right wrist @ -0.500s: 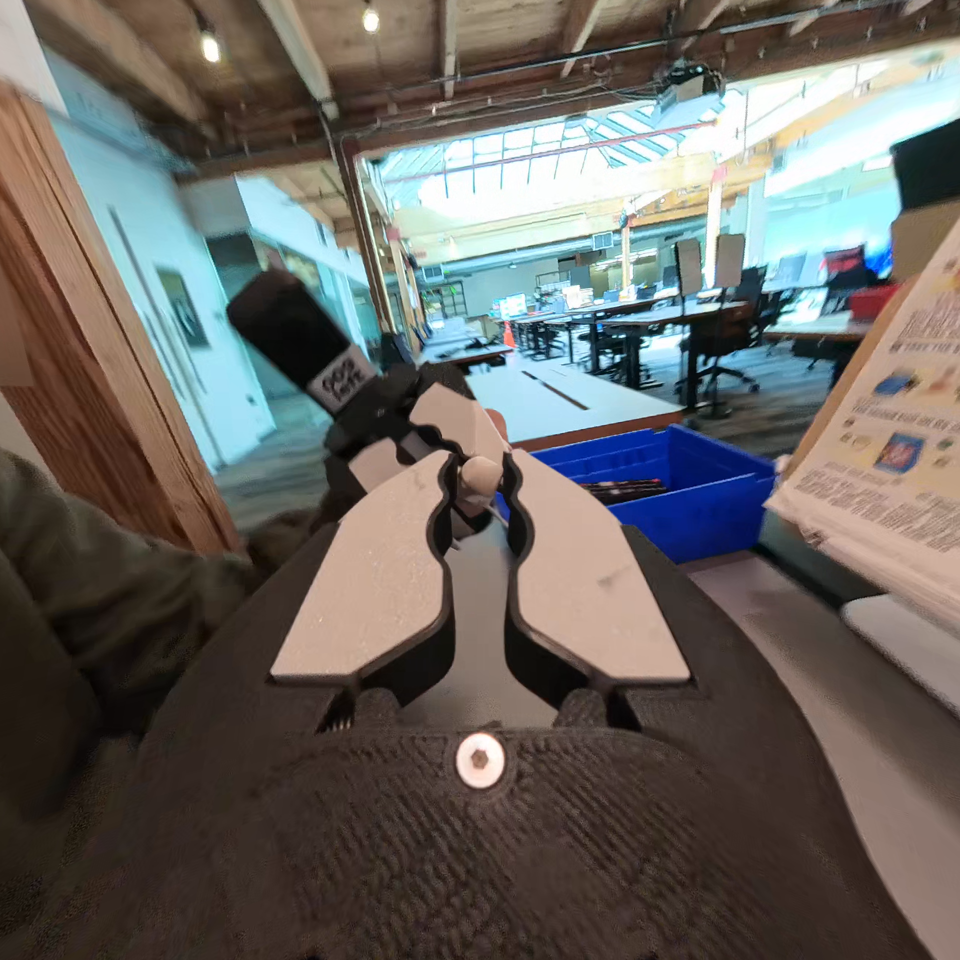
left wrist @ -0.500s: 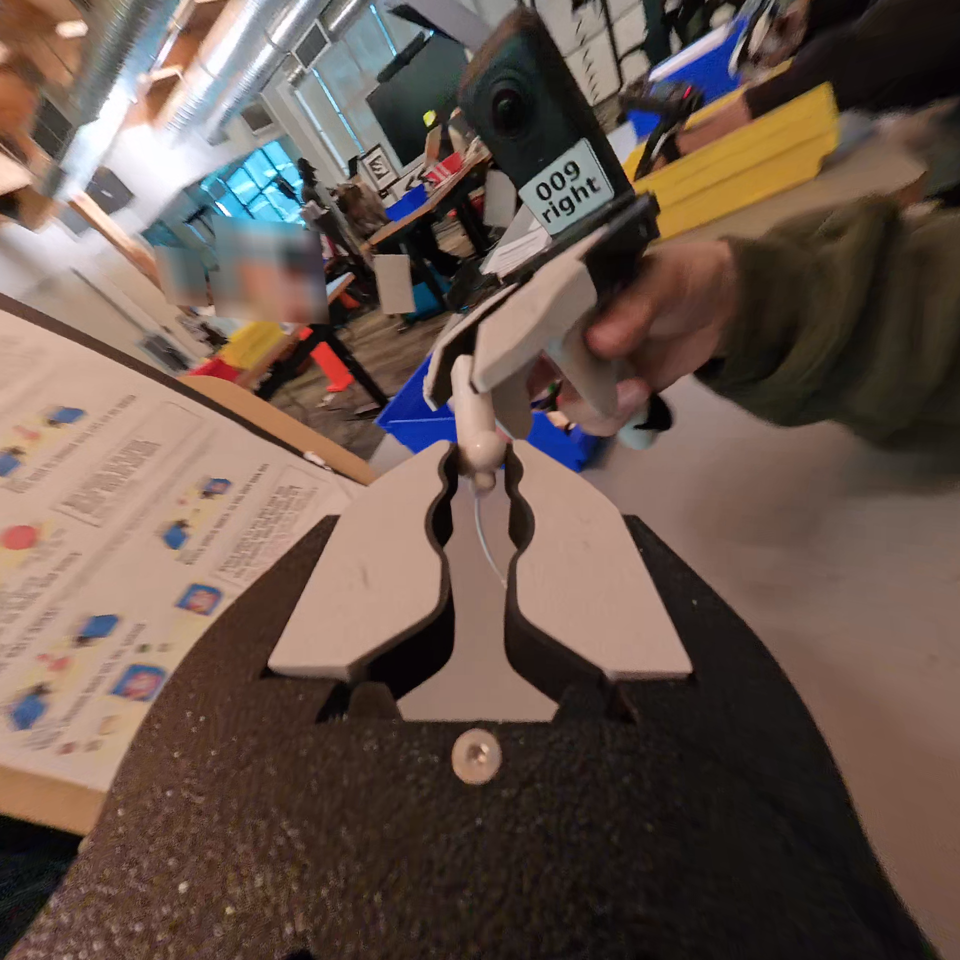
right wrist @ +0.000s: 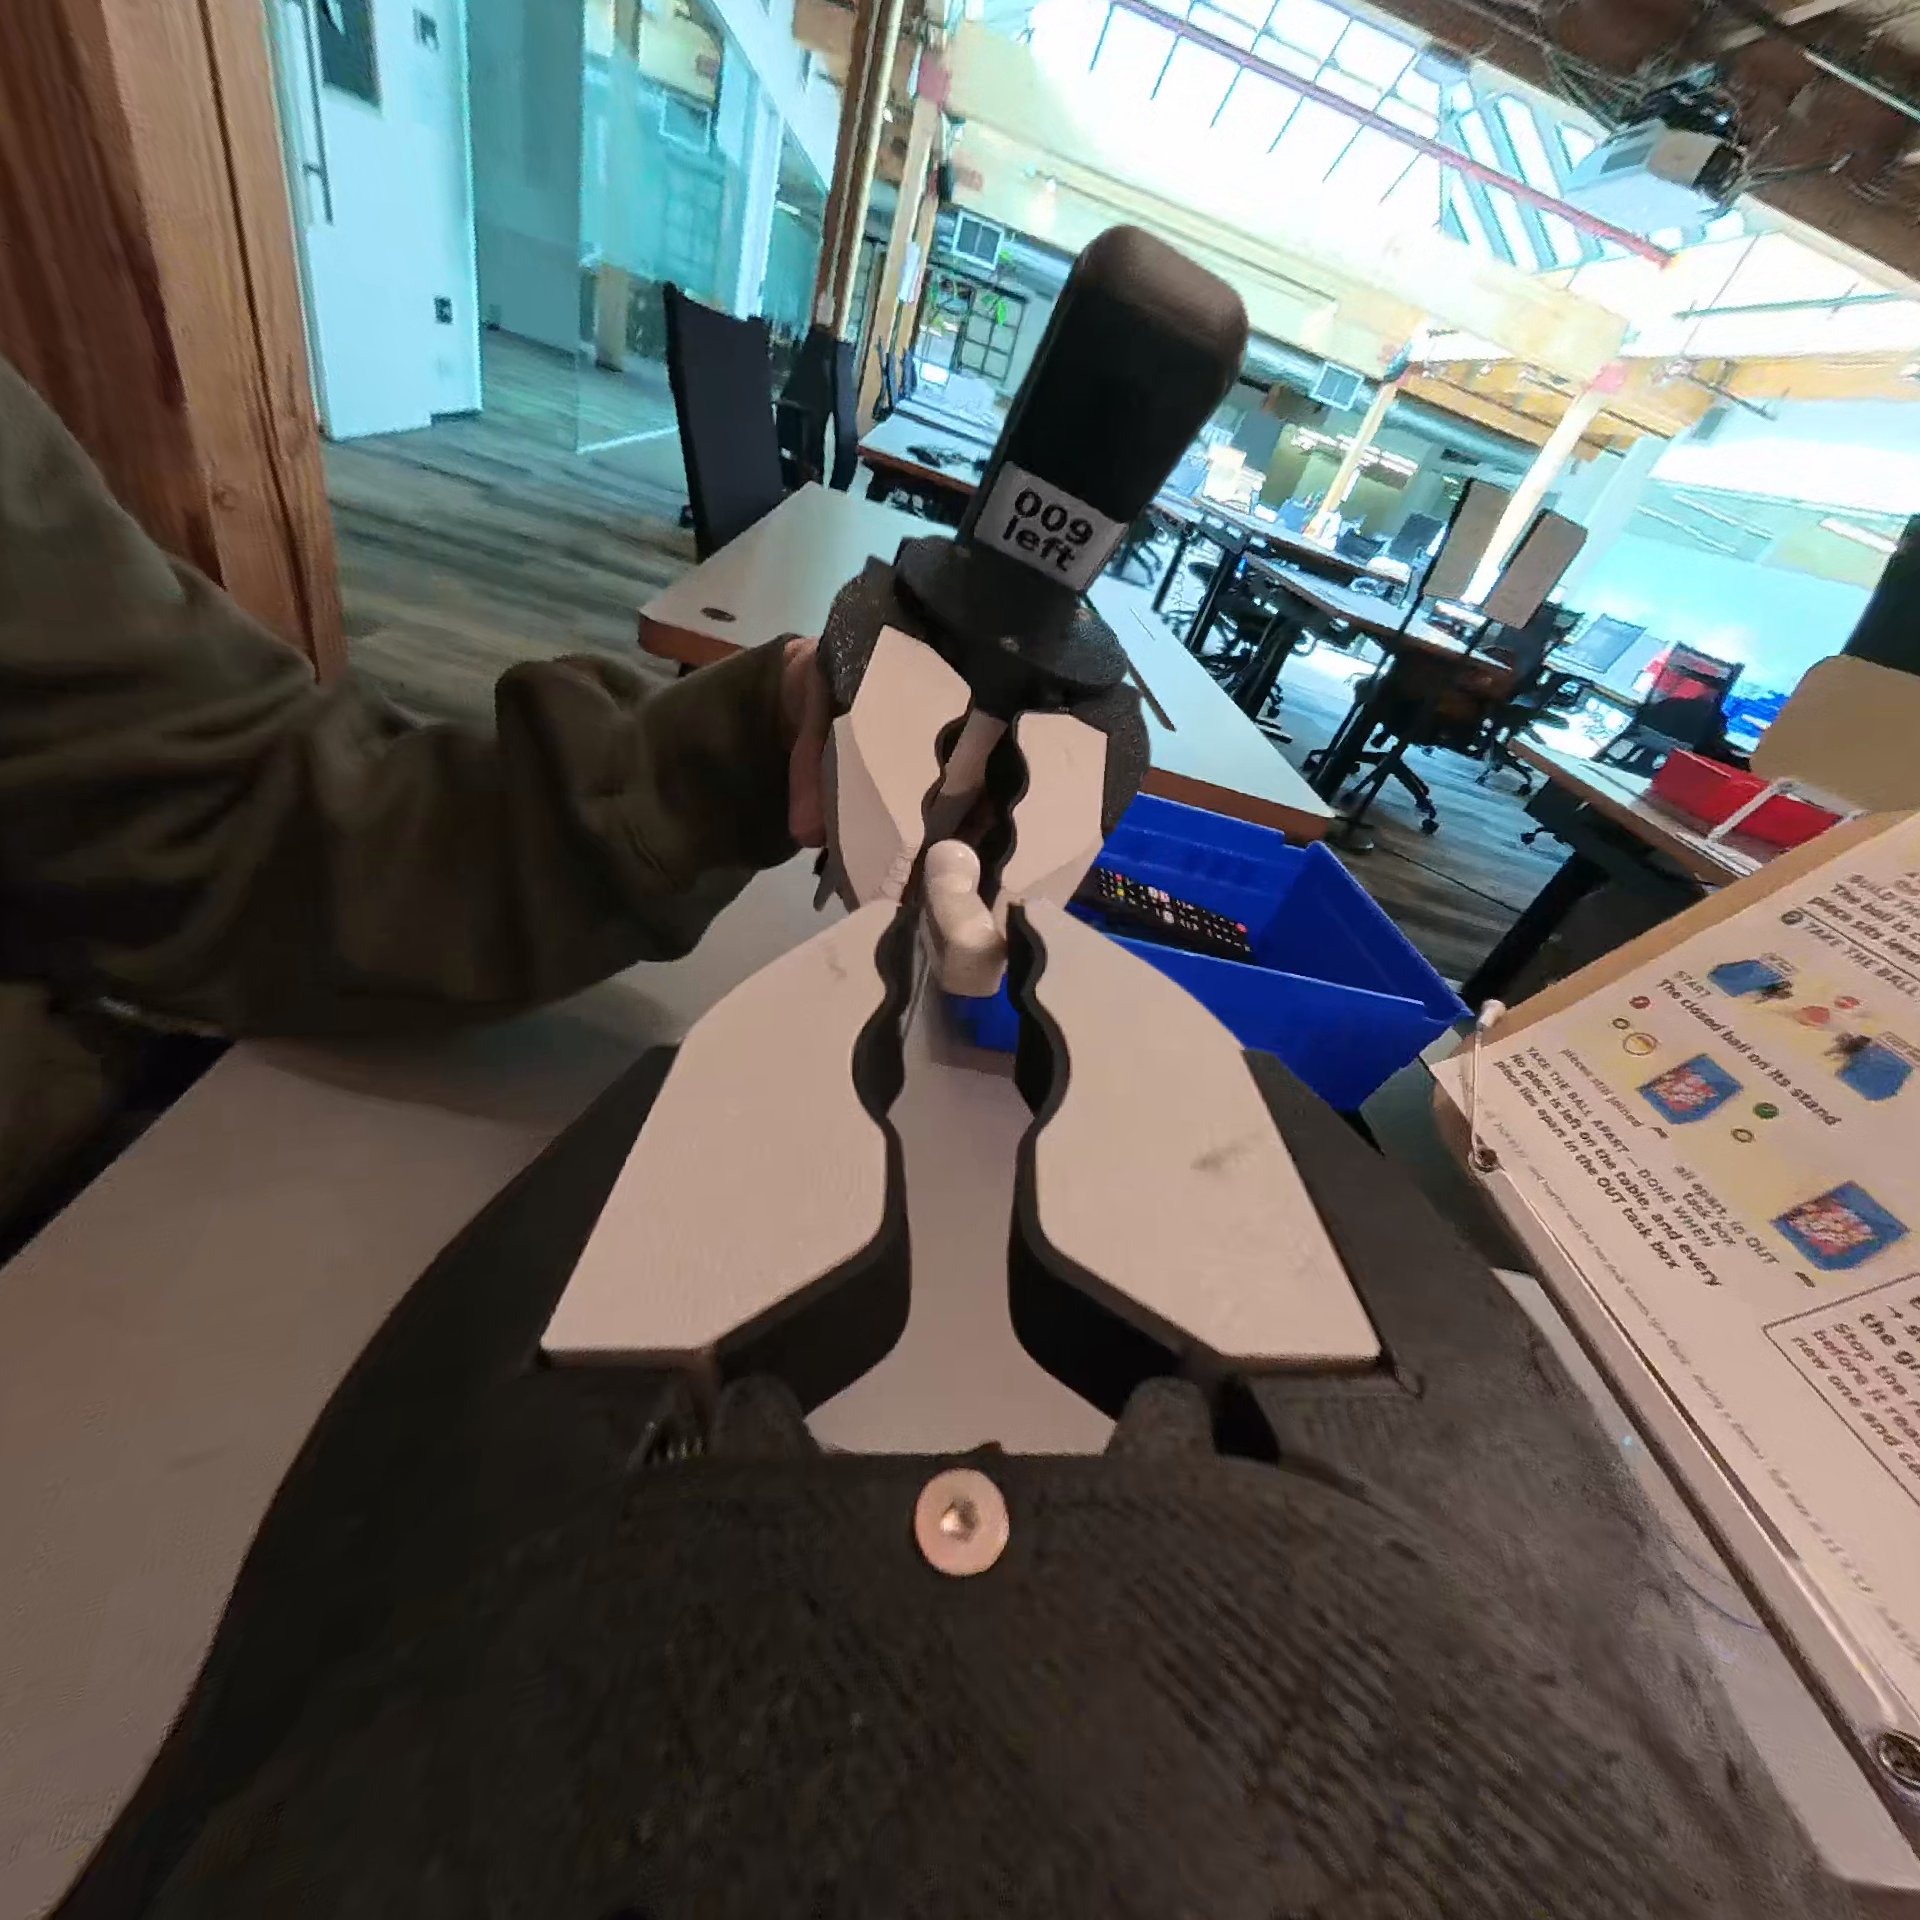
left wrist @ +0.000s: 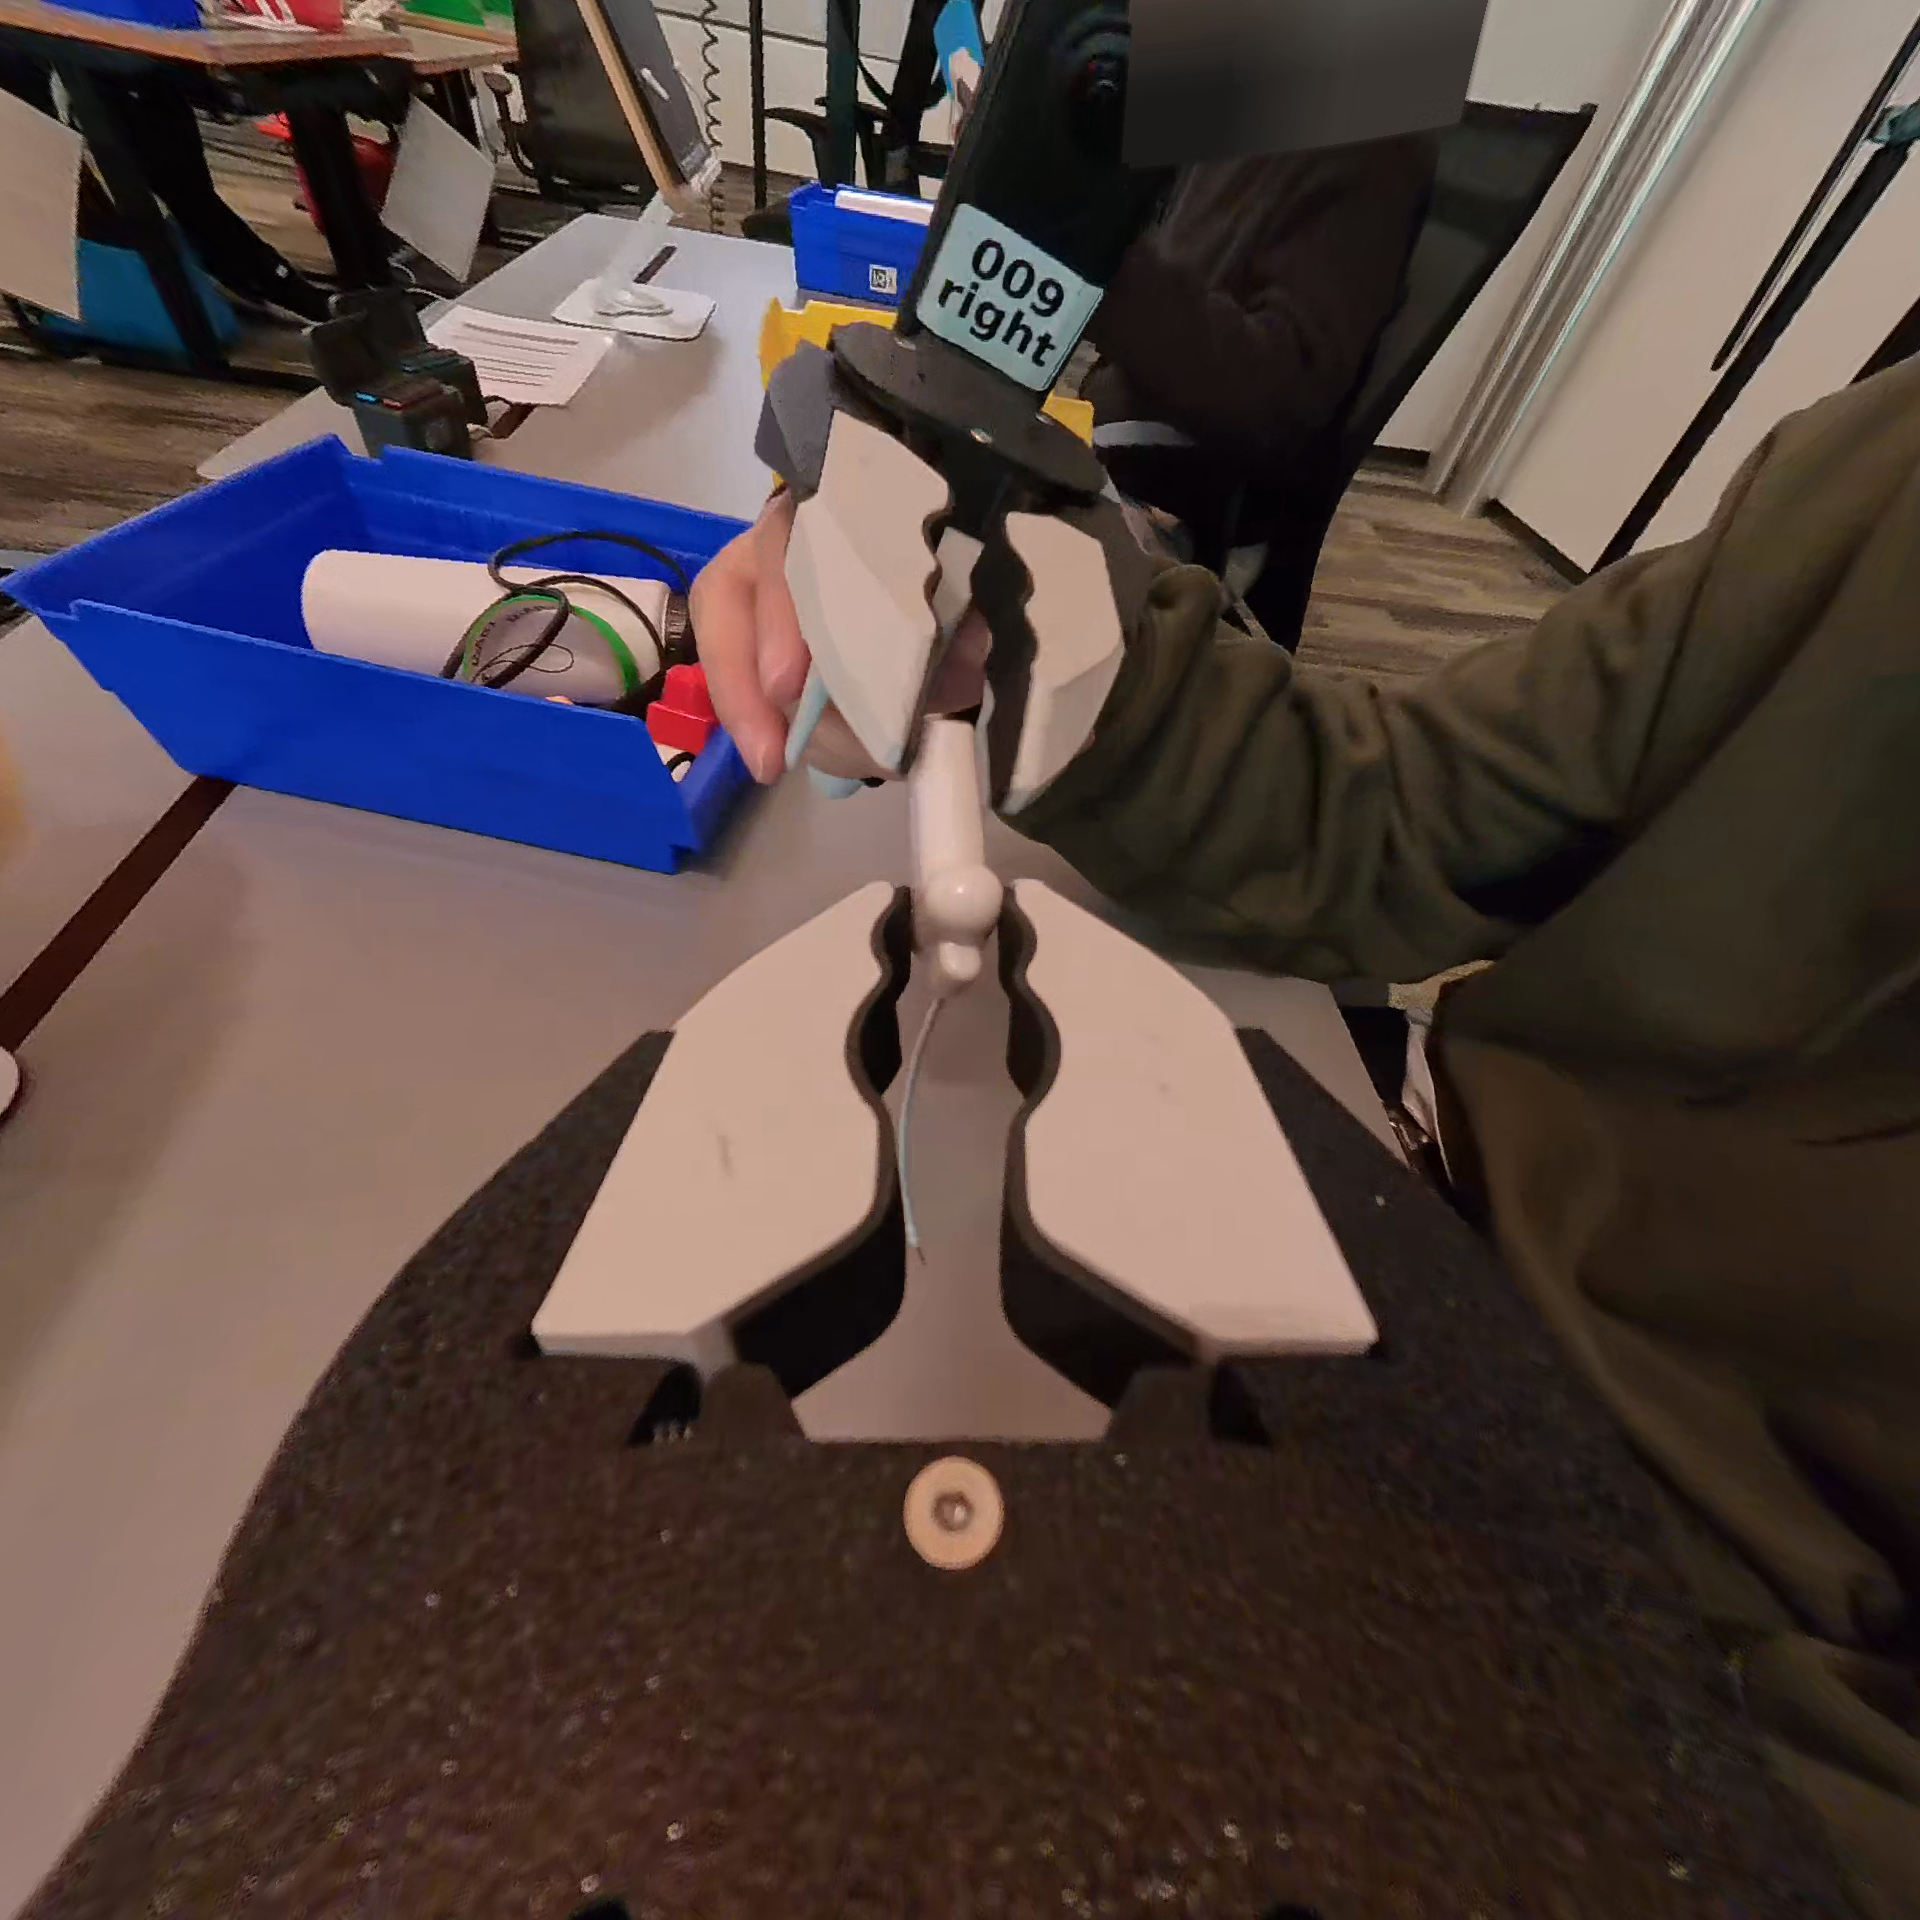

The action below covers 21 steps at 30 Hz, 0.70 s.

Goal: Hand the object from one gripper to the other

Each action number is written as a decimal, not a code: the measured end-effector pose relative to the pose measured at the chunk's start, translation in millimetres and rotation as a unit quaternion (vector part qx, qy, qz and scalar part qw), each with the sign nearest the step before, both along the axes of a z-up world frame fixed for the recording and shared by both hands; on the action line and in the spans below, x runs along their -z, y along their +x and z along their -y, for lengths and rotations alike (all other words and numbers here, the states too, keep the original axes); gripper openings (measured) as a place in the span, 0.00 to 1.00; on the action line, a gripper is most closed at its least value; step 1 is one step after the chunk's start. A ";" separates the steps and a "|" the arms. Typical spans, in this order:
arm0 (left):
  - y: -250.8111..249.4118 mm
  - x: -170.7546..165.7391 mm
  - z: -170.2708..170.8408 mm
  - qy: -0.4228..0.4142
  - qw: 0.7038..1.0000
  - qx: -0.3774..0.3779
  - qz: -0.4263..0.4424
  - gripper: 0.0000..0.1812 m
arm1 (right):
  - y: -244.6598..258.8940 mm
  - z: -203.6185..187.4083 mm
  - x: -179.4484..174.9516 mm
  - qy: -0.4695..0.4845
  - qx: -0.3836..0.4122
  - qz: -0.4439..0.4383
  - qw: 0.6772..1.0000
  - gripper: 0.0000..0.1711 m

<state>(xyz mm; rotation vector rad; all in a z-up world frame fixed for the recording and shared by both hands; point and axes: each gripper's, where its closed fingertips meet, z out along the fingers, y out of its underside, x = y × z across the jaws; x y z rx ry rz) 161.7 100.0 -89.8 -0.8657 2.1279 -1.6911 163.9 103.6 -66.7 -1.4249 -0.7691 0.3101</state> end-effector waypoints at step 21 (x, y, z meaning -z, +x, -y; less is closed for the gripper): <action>20.5 -20.7 -22.9 0.342 0.852 -0.136 0.373 0.20 | 26.4 -8.9 -1.0 -0.220 -0.018 -0.302 0.927 0.07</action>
